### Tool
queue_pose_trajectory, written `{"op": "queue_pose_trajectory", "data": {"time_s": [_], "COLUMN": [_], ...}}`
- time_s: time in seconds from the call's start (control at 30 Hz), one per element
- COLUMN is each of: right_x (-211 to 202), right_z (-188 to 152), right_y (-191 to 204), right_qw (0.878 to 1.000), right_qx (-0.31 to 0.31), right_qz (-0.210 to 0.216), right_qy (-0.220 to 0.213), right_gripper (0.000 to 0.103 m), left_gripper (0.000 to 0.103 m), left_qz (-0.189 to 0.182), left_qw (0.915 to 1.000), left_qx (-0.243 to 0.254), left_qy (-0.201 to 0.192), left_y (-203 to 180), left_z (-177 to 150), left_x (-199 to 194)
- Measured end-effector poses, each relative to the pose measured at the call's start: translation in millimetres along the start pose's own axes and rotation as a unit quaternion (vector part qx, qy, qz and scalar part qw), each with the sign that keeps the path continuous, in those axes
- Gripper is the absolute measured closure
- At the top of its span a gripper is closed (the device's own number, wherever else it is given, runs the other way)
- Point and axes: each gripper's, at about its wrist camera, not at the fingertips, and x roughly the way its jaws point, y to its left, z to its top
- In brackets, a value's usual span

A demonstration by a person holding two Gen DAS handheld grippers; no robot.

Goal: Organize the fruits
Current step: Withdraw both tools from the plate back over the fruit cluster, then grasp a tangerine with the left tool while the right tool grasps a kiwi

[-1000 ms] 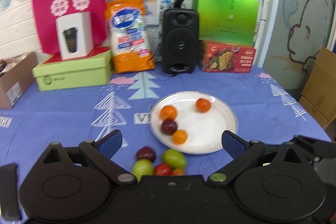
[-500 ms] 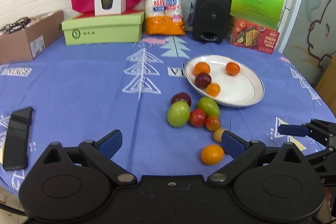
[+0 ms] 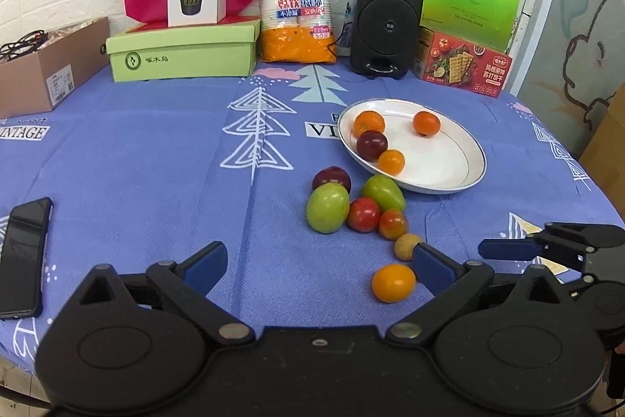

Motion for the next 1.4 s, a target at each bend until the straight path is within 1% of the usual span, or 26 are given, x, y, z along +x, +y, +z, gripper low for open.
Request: {"op": "queue_pose_trajectory", "data": {"time_s": [0.17,0.23,0.3,0.47,0.7,0.77,0.8,0.97,1.1,1.13,1.17,1.23,1.4], "right_x": [8.0,11.5,14.6,22.6,31.2,31.7,31.6,25.7,19.1,17.9,16.9,15.3,13.7], "right_z": [-0.3,-1.6,-1.7,0.0,1.8,1.7,1.9,0.4,-2.4,-2.9,-3.7,-5.0,-6.3], "right_y": [-2.5,-2.0,-1.7,-0.1,1.5,0.7,-0.4,-6.8,-14.4,-16.0,-17.5,-20.2,-22.8], "right_qw": [1.0,1.0,1.0,0.999,0.999,0.999,0.999,0.999,1.0,1.0,1.0,1.0,1.0], "right_qx": [0.001,-0.003,-0.006,-0.015,-0.036,-0.038,-0.038,-0.028,-0.014,-0.012,-0.01,-0.006,0.0], "right_qz": [-0.002,-0.001,0.001,0.01,0.009,0.012,0.016,0.013,0.002,0.0,-0.002,-0.005,-0.006], "right_qy": [0.016,0.023,0.028,0.031,0.027,0.027,0.028,0.025,0.022,0.021,0.021,0.019,0.016], "right_gripper": [0.009,0.019,0.023,0.032,0.045,0.057,0.059,0.059,0.059,0.059,0.059,0.059,0.059], "left_gripper": [0.0,0.0,0.0,0.0,0.0,0.0,0.0,0.001,0.001,0.002,0.008,0.014,0.013], "left_qz": [-0.026,-0.037,-0.045,-0.048,-0.056,-0.061,-0.064,-0.081,-0.08,-0.081,-0.081,-0.083,-0.076], "left_qw": [0.9995,0.9989,0.9984,0.998,0.9967,0.9963,0.9959,0.9935,0.993,0.9928,0.9927,0.992,0.9917], "left_qx": [0.011,0.013,0.013,0.011,0.001,0.004,0.008,0.025,0.029,0.029,0.031,0.041,0.059], "left_qy": [0.016,0.026,0.032,0.04,0.058,0.061,0.063,0.076,0.082,0.083,0.084,0.086,0.086], "left_y": [-4.9,-7.5,-9.6,-10.8,-8.6,-11.7,-14.1,-27.2,-32.7,-33.3,-34.3,-36.9,-40.8], "left_z": [-6.6,-8.8,-10.7,-11.3,-10.2,-9.4,-9.4,-9.1,-7.4,-7.0,-6.7,-8.0,-13.0], "left_x": [10.6,16.2,20.3,26.5,36.4,38.9,40.4,51.4,58.9,60.4,61.6,63.1,64.4]}}
